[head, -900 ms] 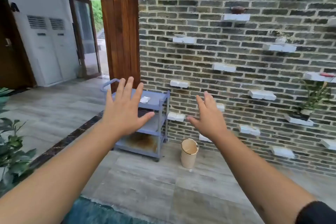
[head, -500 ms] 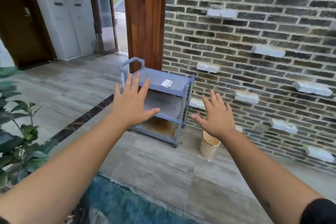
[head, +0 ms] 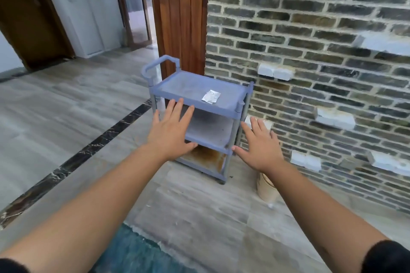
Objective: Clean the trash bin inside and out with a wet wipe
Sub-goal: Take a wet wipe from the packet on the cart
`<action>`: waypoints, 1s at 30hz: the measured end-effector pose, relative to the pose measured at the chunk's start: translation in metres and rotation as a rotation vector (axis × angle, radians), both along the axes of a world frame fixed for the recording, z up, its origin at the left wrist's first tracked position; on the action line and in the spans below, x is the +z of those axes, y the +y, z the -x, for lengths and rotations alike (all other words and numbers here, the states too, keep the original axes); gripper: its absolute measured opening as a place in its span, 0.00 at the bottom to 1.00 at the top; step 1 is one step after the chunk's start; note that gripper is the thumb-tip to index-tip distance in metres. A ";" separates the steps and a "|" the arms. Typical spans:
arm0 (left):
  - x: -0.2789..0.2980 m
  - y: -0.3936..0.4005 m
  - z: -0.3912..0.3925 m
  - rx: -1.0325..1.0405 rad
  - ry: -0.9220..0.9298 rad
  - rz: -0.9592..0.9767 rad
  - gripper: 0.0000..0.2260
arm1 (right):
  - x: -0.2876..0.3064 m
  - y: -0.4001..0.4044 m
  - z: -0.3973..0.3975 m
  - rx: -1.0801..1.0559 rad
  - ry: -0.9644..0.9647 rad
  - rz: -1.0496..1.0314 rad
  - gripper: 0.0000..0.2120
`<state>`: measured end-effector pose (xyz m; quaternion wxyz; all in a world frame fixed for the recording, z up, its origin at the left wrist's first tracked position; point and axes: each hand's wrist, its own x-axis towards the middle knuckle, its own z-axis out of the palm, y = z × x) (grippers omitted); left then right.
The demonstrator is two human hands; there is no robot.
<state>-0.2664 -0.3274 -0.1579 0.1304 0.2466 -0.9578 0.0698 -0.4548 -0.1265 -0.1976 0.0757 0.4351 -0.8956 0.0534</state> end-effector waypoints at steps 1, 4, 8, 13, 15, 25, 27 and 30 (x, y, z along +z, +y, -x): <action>-0.003 -0.008 0.020 0.006 0.002 -0.014 0.46 | -0.002 -0.012 0.020 0.010 -0.005 -0.009 0.44; -0.006 -0.029 0.074 0.010 -0.005 -0.064 0.45 | -0.006 -0.044 0.076 0.027 -0.060 -0.027 0.42; -0.008 -0.063 0.129 0.025 -0.029 -0.092 0.44 | -0.005 -0.085 0.138 0.062 -0.104 -0.059 0.40; -0.019 -0.125 0.190 0.029 -0.125 -0.200 0.42 | -0.012 -0.148 0.199 0.103 -0.148 -0.118 0.39; -0.029 -0.154 0.215 0.015 -0.139 -0.224 0.41 | -0.022 -0.176 0.221 0.118 -0.147 -0.140 0.39; -0.107 -0.332 0.360 -0.171 -0.285 -0.358 0.33 | -0.109 -0.343 0.325 0.062 -0.253 -0.232 0.36; -0.120 -0.365 0.389 -0.220 -0.327 -0.387 0.29 | -0.117 -0.373 0.347 0.041 -0.303 -0.248 0.32; -0.139 -0.404 0.431 -0.248 -0.357 -0.455 0.24 | -0.125 -0.410 0.380 -0.010 -0.383 -0.251 0.24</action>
